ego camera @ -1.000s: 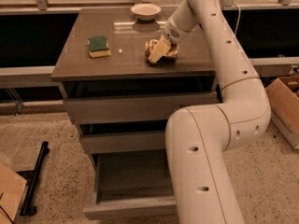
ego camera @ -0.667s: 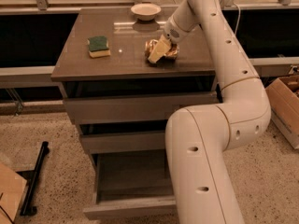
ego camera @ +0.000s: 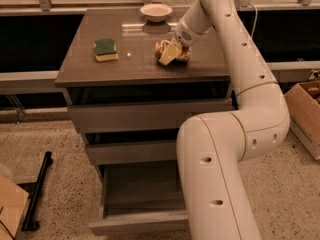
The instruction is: Place orange can into bottom drawer
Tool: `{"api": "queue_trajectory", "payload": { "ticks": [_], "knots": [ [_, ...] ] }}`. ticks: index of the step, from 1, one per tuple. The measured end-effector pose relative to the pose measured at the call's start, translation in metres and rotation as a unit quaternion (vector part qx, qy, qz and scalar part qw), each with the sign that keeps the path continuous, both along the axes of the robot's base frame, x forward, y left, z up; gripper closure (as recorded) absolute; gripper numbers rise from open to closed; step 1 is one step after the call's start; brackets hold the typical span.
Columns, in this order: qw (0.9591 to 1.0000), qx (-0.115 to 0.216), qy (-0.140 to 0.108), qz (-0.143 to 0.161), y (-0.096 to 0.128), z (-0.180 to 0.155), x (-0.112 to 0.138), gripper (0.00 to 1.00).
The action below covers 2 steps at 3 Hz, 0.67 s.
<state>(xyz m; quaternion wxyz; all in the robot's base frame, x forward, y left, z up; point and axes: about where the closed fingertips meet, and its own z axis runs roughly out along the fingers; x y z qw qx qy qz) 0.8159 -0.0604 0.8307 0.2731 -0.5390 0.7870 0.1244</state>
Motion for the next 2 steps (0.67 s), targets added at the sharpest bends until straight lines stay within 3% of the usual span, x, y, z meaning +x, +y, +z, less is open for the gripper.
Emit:
{"api": "queue_trajectory", "payload": {
  "ticks": [1,2],
  "knots": [
    [1.0000,0.000,0.000,0.000,0.000,0.000,0.000,0.00],
    [0.9987,-0.040,-0.029,-0.010,-0.014,0.029,0.000,0.00]
  ]
}}
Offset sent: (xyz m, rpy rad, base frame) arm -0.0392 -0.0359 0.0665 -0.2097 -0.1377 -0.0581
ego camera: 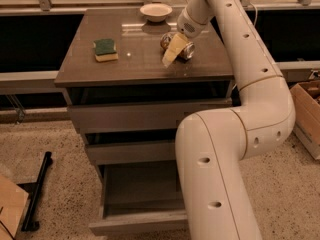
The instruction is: Place orange can into bottom drawer
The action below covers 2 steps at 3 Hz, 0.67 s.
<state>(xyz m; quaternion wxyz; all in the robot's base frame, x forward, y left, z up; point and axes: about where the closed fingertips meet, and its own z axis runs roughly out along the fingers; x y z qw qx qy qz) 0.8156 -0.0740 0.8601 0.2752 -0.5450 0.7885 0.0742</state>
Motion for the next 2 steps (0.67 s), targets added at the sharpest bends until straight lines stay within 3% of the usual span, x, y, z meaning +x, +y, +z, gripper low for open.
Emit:
{"api": "queue_trajectory", "payload": {
  "ticks": [1,2],
  "knots": [
    [0.9992,-0.031,-0.022,-0.008,-0.0107,0.0218,-0.0003,0.00],
    [0.9985,-0.043,-0.027,-0.017,-0.0191,0.0259,0.0002,0.00]
  ]
}}
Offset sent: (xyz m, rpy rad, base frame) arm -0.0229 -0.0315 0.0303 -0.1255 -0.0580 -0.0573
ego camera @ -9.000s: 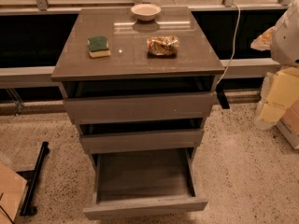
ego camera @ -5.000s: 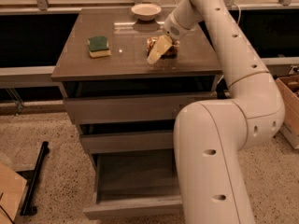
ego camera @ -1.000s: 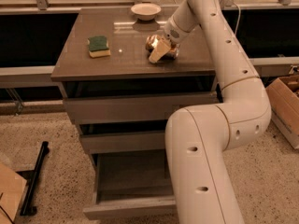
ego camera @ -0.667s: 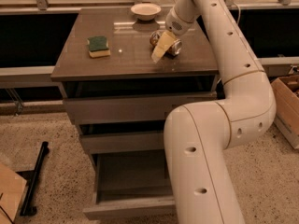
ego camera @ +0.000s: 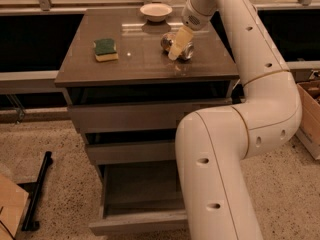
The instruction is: Place orange can into bottom drawer
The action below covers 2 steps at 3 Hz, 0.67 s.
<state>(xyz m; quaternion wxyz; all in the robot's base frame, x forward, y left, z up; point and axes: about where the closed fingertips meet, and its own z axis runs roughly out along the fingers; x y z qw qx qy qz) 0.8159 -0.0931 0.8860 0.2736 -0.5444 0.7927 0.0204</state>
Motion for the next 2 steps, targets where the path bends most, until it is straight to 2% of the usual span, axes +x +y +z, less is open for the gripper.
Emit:
{"api": "queue_trajectory", "payload": {
  "ticks": [2],
  "knots": [
    [0.9993,0.007,0.029,-0.021,-0.006,-0.040,0.008,0.00]
  ]
}}
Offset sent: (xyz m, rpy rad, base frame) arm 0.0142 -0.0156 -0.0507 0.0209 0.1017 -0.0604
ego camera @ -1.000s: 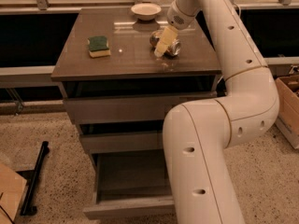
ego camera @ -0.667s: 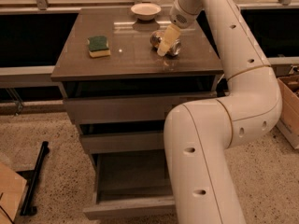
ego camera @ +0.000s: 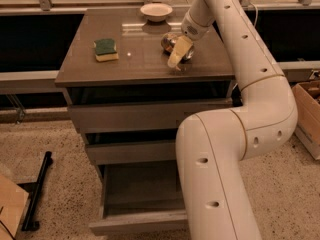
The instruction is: Place orange can into bottom drawer
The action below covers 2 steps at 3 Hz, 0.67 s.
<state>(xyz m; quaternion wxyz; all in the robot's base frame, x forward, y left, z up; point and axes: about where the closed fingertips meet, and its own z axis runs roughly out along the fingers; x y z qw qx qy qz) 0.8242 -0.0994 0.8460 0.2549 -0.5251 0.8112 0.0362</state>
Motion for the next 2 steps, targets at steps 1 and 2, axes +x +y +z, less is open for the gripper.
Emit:
{"api": "queue_trajectory", "payload": {
  "ticks": [1,2],
  "knots": [
    [1.0000,-0.002,0.006,-0.003,0.0025,-0.0091,0.0027,0.18],
    [1.0000,-0.006,0.000,-0.005,0.0024,-0.0046,0.0041,0.42]
  ]
}}
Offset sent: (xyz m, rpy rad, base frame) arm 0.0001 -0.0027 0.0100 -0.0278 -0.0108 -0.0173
